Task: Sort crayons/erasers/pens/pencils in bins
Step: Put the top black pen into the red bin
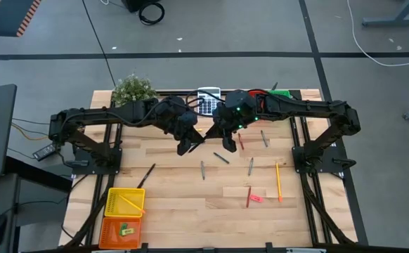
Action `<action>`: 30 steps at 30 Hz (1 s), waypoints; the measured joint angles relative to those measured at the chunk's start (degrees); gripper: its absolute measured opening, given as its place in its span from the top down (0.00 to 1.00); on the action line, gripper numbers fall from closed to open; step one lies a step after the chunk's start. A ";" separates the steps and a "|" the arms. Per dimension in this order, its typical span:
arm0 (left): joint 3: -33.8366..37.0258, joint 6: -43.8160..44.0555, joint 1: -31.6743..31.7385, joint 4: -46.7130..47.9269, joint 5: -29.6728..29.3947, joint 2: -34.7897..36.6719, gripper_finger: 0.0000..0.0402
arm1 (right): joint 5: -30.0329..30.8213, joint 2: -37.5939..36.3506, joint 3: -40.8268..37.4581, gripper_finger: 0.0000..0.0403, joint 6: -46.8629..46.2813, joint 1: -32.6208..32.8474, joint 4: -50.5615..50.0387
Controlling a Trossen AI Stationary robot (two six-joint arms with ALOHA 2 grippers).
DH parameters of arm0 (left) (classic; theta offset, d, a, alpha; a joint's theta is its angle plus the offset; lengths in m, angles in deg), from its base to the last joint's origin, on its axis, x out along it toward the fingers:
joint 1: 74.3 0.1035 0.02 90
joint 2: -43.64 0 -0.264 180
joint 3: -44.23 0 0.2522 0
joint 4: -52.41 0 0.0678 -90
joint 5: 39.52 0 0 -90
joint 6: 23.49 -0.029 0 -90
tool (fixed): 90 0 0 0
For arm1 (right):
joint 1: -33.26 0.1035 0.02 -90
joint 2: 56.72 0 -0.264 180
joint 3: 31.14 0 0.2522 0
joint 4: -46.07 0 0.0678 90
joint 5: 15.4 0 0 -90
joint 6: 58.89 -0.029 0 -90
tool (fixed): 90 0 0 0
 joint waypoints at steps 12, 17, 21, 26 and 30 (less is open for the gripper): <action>0.08 -0.40 4.17 7.12 -3.61 1.24 0.70 | 7.14 -3.98 -0.02 0.89 1.66 -5.48 -10.85; 0.07 -1.30 6.66 8.55 -3.63 3.40 0.66 | 20.68 -6.94 -0.02 0.89 5.16 -8.37 -19.14; -0.02 -1.36 8.19 9.27 -3.85 4.87 0.65 | 32.02 -8.06 0.00 0.89 8.63 -11.21 -26.40; -0.04 -1.11 9.16 9.79 -3.92 5.55 0.67 | 35.87 -7.85 -1.09 0.88 11.79 -16.09 -29.75; 0.02 -0.50 9.34 9.93 -4.03 5.74 0.68 | 36.06 -7.78 -4.67 0.88 15.12 -20.56 -29.88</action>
